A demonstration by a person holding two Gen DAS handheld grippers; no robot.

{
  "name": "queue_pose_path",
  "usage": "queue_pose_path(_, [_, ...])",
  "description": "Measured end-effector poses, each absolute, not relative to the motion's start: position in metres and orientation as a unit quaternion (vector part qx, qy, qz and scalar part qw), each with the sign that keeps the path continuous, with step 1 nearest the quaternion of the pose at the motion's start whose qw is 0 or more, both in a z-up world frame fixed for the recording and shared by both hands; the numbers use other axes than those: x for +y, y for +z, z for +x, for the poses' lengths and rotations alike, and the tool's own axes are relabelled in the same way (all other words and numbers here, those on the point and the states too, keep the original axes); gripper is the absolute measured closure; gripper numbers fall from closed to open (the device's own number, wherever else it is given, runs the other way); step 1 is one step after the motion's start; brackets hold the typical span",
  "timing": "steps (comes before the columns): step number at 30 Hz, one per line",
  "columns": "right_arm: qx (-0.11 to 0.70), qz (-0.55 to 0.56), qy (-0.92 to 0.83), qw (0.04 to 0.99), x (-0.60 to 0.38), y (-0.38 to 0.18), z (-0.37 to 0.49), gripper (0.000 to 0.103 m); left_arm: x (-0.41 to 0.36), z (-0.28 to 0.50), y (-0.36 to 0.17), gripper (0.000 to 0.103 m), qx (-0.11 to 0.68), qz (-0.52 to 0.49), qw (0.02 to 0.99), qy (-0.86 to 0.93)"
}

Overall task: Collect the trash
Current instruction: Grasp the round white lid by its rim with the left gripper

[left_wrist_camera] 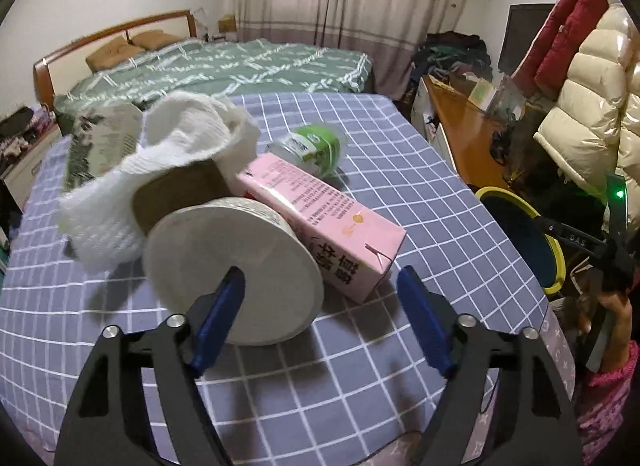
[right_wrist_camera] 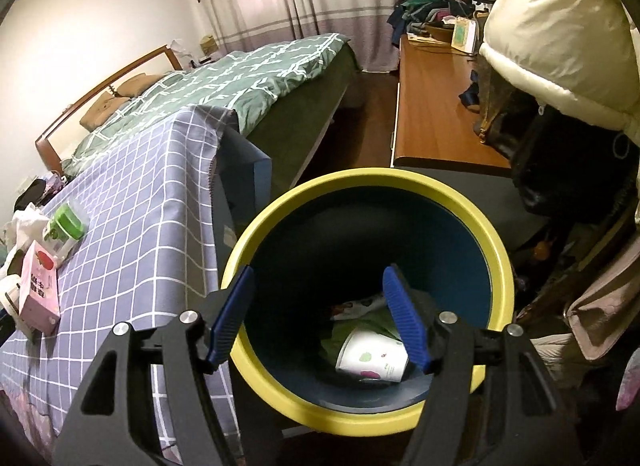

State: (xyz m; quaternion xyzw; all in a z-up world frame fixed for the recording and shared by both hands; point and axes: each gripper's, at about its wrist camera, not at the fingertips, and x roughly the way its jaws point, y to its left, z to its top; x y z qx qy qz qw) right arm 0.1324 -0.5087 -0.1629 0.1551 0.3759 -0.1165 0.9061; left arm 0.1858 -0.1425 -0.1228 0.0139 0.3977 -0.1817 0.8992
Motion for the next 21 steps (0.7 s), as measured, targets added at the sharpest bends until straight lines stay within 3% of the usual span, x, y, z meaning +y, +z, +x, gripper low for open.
queue_pose_path(4, [0.377, 0.157, -0.112, 0.906, -0.51, -0.164, 0.132, 0.039, -0.137, 0.187, -0.119, 0.028, 0.394, 0.005, 0.902, -0.175])
queue_pose_path(5, [0.378, 0.157, -0.111, 0.906, -0.51, -0.164, 0.132, 0.039, -0.135, 0.186, -0.117, 0.023, 0.39, 0.006, 0.905, -0.168])
queue_pose_path(6, [0.378, 0.157, -0.109, 0.906, -0.51, -0.164, 0.132, 0.039, -0.131, 0.183, -0.115, 0.008, 0.383, 0.009, 0.911, -0.155])
queue_pose_path(7, [0.378, 0.158, -0.108, 0.906, -0.51, -0.164, 0.132, 0.039, -0.127, 0.181, -0.113, 0.005, 0.374, 0.012, 0.916, -0.148])
queue_pose_path(21, [0.371, 0.173, -0.089, 0.908, -0.51, -0.163, 0.134, 0.039, -0.158, 0.175, -0.079, 0.009, 0.379, 0.026, 0.901, -0.211])
